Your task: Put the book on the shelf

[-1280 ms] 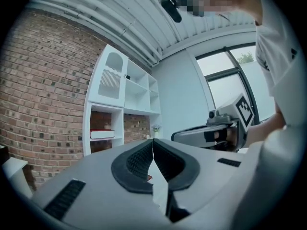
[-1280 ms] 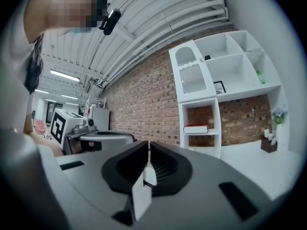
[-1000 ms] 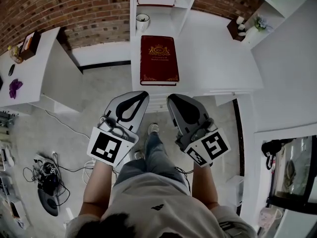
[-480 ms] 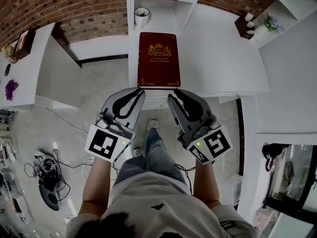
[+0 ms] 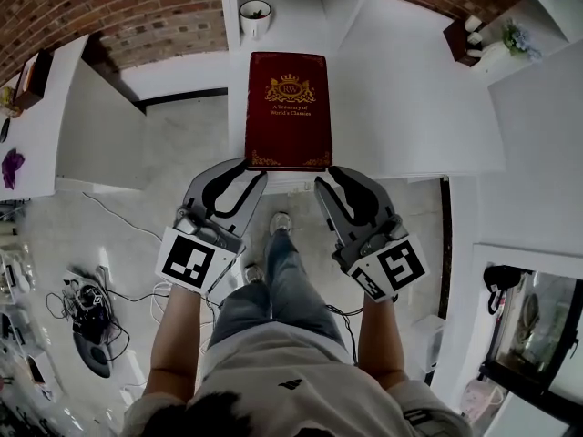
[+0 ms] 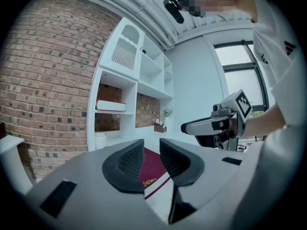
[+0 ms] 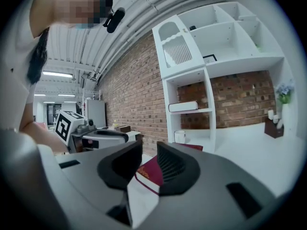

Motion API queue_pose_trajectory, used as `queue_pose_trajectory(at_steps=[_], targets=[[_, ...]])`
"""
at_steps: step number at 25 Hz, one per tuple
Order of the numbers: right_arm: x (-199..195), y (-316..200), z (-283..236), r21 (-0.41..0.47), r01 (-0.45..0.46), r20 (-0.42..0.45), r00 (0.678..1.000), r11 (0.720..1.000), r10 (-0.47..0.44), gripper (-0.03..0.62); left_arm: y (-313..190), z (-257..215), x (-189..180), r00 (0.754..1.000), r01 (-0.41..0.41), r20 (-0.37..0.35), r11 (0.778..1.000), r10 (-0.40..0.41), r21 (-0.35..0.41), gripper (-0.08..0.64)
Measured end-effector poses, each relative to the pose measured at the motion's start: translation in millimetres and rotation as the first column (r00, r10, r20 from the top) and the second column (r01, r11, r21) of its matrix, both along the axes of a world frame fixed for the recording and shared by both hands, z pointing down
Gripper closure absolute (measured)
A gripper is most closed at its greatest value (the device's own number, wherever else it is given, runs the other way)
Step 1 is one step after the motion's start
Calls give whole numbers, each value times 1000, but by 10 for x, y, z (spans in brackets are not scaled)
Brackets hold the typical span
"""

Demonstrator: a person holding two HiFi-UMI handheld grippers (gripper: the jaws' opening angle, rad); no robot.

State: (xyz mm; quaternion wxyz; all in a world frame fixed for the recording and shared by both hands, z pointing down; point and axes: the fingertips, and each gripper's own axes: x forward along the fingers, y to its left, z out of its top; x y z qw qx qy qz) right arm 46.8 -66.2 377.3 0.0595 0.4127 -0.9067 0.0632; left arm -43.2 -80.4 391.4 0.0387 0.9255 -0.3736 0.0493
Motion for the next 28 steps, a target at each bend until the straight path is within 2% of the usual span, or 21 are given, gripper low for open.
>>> queue_pose_trajectory(at_steps=[9, 18, 28], targets=[[180, -135, 433, -76, -11, -12, 1000, 997, 10, 469, -170, 440, -9, 997, 10, 80, 998, -6, -55, 423], [291, -205, 871, -149, -23, -33, 999, 989, 19, 454, -230, 849, -90, 993, 39, 116, 993, -26, -111, 391], [416, -242, 1197, -197, -38, -77, 997, 980, 23, 439, -279, 1130, -149, 990, 57, 135, 990, -39, -130, 367]])
